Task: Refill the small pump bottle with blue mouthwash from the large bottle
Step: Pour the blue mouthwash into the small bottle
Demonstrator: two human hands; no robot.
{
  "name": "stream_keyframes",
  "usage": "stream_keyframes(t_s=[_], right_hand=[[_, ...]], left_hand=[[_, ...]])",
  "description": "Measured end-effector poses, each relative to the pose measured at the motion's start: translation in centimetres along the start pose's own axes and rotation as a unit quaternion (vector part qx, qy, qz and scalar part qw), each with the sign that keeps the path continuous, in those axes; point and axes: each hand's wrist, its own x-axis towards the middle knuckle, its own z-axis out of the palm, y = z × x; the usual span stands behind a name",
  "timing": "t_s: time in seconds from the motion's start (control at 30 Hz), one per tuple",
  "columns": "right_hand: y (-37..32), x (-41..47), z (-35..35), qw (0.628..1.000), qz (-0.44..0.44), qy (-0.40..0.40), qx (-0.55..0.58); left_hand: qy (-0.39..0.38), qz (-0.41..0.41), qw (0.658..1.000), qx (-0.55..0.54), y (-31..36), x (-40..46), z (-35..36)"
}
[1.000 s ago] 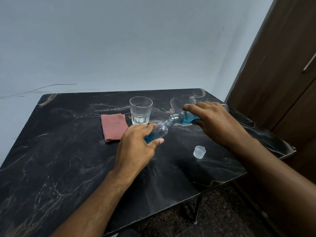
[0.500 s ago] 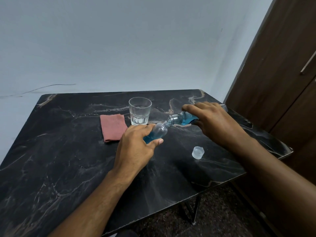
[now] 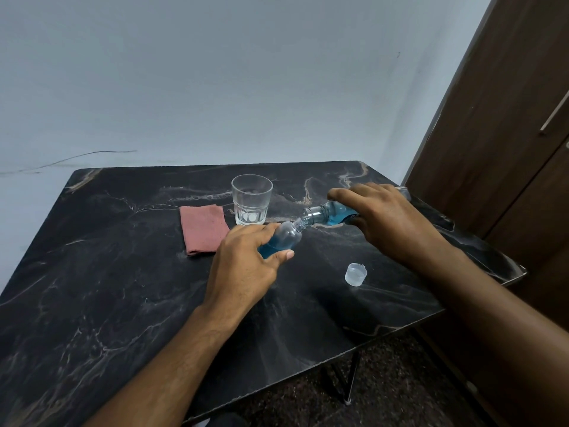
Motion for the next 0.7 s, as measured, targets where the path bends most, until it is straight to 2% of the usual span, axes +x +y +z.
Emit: stream_keyframes(t_s=[0.7], right_hand=[[0.18,0.22,-0.07,1.000,-0.007,-0.005,-0.014]], left_hand=[[0.005,0.002,1.000,0.012,-0.18,0.07,0.19]])
